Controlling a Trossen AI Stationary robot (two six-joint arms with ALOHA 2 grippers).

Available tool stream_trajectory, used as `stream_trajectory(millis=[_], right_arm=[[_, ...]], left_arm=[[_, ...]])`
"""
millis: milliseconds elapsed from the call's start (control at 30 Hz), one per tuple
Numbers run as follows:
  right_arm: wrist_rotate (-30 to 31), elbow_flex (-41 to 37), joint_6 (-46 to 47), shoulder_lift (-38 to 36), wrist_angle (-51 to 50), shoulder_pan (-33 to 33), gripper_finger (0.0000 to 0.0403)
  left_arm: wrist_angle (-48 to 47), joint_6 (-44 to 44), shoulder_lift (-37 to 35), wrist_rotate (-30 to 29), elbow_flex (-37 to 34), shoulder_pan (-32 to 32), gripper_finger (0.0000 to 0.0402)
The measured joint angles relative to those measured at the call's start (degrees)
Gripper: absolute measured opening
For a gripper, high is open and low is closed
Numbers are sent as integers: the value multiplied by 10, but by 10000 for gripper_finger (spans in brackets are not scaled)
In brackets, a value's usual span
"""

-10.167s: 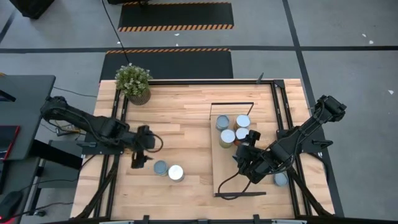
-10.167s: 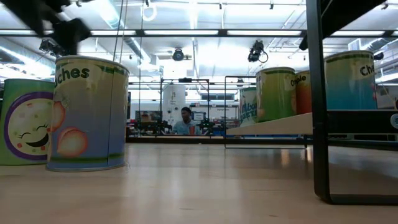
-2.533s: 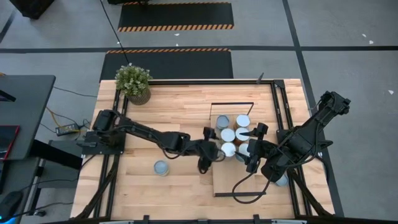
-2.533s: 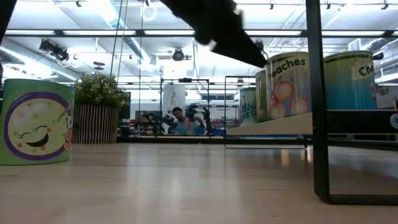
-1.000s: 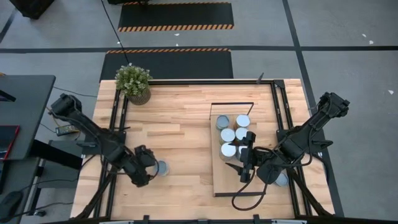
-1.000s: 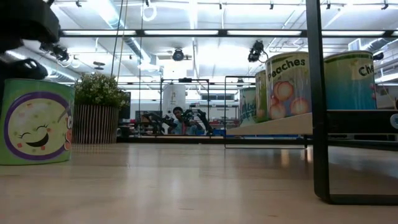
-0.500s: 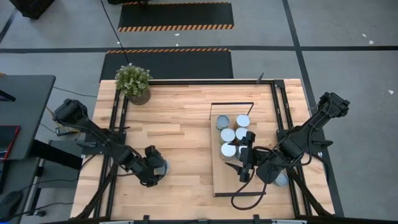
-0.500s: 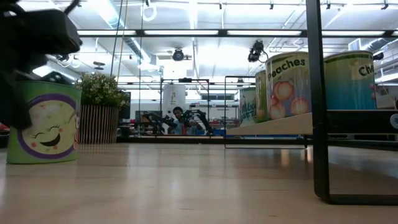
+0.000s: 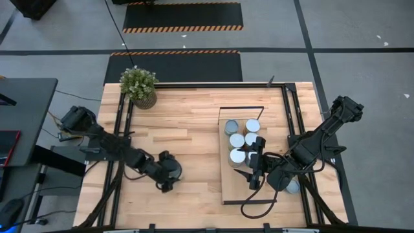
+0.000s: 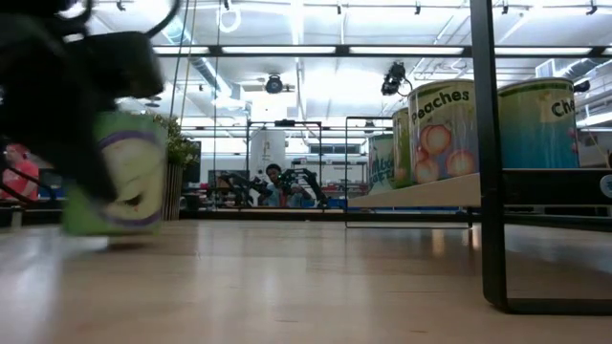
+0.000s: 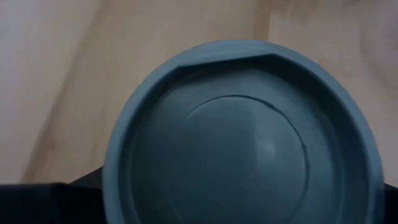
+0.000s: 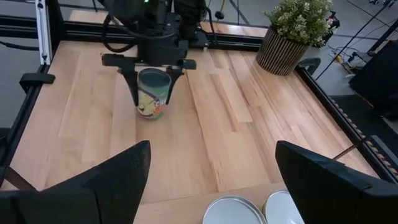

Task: Pick and place cans onto a shelf
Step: Put the canned chicken soup can on the shelf

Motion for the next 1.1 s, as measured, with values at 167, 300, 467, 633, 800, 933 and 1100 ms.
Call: stream_trajectory(millis=[167, 300, 467, 633, 800, 933, 1100], right_arm=[[0, 0, -3, 0, 0, -4, 352], [2, 0, -4, 0, -2, -6, 352], [22, 15, -7, -5, -19, 2, 352], [30, 21, -19, -9, -22, 13, 352], [31, 22, -17, -9, -23, 20, 352], [31, 22, -17, -9, -24, 21, 352], [31, 22, -19, -9, -27, 21, 352]], left_arm=[[19, 80, 4, 6, 63, 38, 289], [19, 161, 31, 12, 143, 57, 290], [11, 245, 102, 31, 241, 78, 290], [-11, 307, 175, 71, 335, 104, 290], [-13, 347, 244, 121, 397, 136, 291], [-8, 370, 284, 167, 429, 153, 291], [12, 402, 305, 187, 439, 156, 291]])
